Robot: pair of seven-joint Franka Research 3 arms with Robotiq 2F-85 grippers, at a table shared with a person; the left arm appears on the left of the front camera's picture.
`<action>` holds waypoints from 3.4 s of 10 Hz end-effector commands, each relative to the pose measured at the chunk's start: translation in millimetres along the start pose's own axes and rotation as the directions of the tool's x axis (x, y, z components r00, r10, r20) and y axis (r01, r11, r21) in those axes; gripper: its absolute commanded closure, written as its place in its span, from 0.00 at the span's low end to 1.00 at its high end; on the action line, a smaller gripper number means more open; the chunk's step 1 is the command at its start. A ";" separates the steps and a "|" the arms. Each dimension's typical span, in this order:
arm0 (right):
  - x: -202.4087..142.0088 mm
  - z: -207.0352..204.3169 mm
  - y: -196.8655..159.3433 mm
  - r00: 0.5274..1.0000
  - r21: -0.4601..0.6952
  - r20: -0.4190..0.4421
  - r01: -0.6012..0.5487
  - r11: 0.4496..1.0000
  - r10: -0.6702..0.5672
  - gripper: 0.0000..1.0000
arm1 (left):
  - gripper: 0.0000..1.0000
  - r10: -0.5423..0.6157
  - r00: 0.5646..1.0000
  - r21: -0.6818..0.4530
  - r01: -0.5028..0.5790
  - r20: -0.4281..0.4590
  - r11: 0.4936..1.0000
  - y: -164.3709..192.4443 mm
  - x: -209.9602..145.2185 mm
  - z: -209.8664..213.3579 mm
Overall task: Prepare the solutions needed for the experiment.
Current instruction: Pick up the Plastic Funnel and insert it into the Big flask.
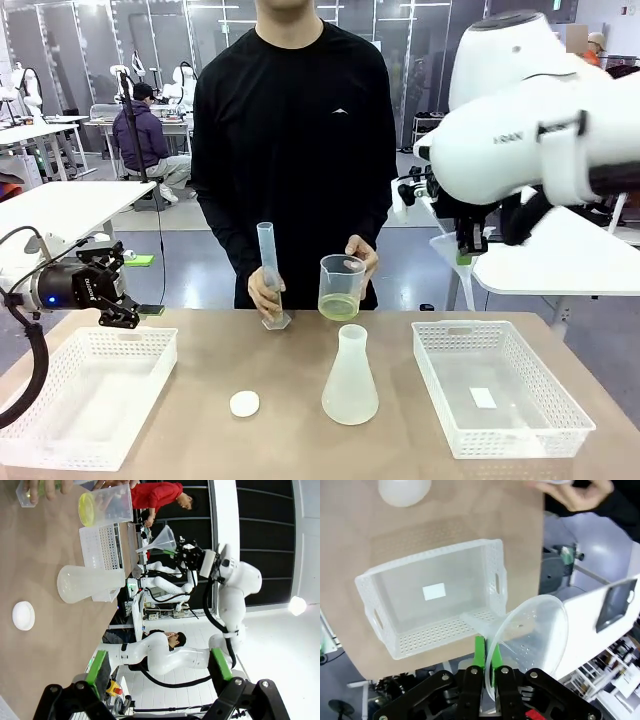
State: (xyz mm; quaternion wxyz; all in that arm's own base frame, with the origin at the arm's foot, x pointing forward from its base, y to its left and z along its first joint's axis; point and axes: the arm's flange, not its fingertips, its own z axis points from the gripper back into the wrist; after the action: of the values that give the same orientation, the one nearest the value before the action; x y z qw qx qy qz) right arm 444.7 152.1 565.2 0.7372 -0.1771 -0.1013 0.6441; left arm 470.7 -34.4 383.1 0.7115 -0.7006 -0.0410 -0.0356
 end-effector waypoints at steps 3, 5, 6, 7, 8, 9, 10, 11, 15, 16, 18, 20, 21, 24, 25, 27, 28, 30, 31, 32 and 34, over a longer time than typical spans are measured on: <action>-13.2 16.1 45.8 0.997 -0.145 -0.001 0.076 0.986 -0.077 1.00 | 0.00 -0.010 1.000 0.005 0.010 -0.009 1.000 -1.6 -1.1 0.5; -17.2 10.6 38.1 0.992 -0.108 0.026 0.125 0.986 -0.123 1.00 | 0.00 -0.010 1.000 0.005 0.010 -0.009 1.000 -1.6 -1.1 0.5; -14.4 25.4 43.0 0.998 -0.123 0.003 0.055 0.991 -0.055 1.00 | 0.00 -0.010 1.000 0.005 0.010 -0.009 1.000 -1.6 -1.1 0.5; -14.4 25.4 43.0 0.998 -0.123 0.003 0.055 0.991 -0.055 1.00 | 0.00 -0.010 1.000 0.005 0.010 -0.009 1.000 -1.6 -1.1 0.5; -14.4 25.4 43.0 0.998 -0.123 0.003 0.055 0.991 -0.055 1.00 | 0.00 -0.010 1.000 0.005 0.010 -0.009 1.000 -1.6 -1.1 0.5; -14.4 25.4 43.0 0.998 -0.123 0.003 0.055 0.991 -0.055 1.00 | 0.00 -0.010 1.000 0.005 0.010 -0.009 1.000 -1.6 -1.1 0.5; -14.4 25.4 43.0 0.998 -0.123 0.003 0.055 0.991 -0.055 1.00 | 0.00 -0.010 1.000 0.005 0.010 -0.009 1.000 -1.6 -1.1 0.5; -13.2 23.0 44.4 0.998 -0.115 0.014 0.055 0.992 -0.054 0.95 | 0.00 -0.010 1.000 0.005 0.010 -0.009 1.000 -1.6 -1.1 0.5; 58.8 27.9 61.7 0.960 -0.180 0.200 -0.159 0.971 0.194 0.95 | 0.00 -0.010 1.000 0.005 0.010 -0.009 1.000 -1.6 -1.1 0.5; 71.1 34.1 68.9 0.941 -0.215 0.235 -0.193 0.957 0.242 0.95 | 0.00 -0.010 1.000 0.005 0.010 -0.009 1.000 -1.6 -1.1 0.5; 87.8 47.1 81.7 0.912 -0.278 0.281 -0.220 0.935 0.299 0.95 | 0.00 -0.010 1.000 0.005 0.010 -0.009 1.000 -1.6 -1.1 0.5; 98.5 53.8 93.9 0.889 -0.272 0.324 -0.240 0.932 0.324 0.95 | 0.00 -0.010 1.000 0.005 0.010 -0.009 1.000 -1.6 -1.1 0.5; 99.7 57.4 99.0 0.885 -0.271 0.331 -0.243 0.931 0.327 0.95 | 0.00 -0.010 1.000 0.005 0.010 -0.009 1.000 -1.6 -1.1 0.5; 97.2 61.4 106.4 0.885 -0.286 0.325 -0.244 0.926 0.334 0.95 | 0.00 -0.010 1.000 0.005 0.010 -0.009 1.000 -1.6 -1.1 0.5; 97.4 60.8 108.4 0.882 -0.285 0.329 -0.248 0.926 0.338 0.95 | 0.00 -0.010 1.000 0.005 0.010 -0.009 1.000 -1.6 -1.1 0.5; 94.6 56.4 112.8 0.884 -0.274 0.339 -0.233 0.933 0.321 0.95 | 0.00 -0.010 1.000 0.005 0.010 -0.009 1.000 -1.6 -1.1 0.5; 93.0 52.5 115.1 0.884 -0.270 0.346 -0.227 0.936 0.314 0.95 | 0.00 -0.010 1.000 0.005 0.010 -0.009 1.000 -1.6 -1.1 0.5; 89.9 43.3 116.0 0.890 -0.256 0.347 -0.211 0.943 0.294 0.95 | 0.00 -0.010 1.000 0.005 0.010 -0.009 1.000 -1.6 -1.1 0.5; 88.9 37.2 115.7 0.892 -0.240 0.354 -0.204 0.949 0.281 0.95 | 0.00 -0.010 1.000 0.005 0.010 -0.009 1.000 -1.6 -1.1 0.5; 88.0 31.4 115.1 0.892 -0.227 0.360 -0.200 0.953 0.273 0.95 | 0.00 -0.010 1.000 0.005 0.010 -0.009 1.000 -1.6 -1.1 0.5; 87.4 21.8 114.6 0.891 -0.210 0.370 -0.195 0.958 0.262 0.95 | 0.00 -0.010 1.000 0.005 0.010 -0.009 1.000 -1.6 -1.1 0.5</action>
State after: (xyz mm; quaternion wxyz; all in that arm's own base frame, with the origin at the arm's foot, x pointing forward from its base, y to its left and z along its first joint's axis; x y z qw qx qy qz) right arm 343.3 255.2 538.6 0.6065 -0.1296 -0.2668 0.7377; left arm 470.7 -34.5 383.1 0.7115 -0.7006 -0.0409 -0.0357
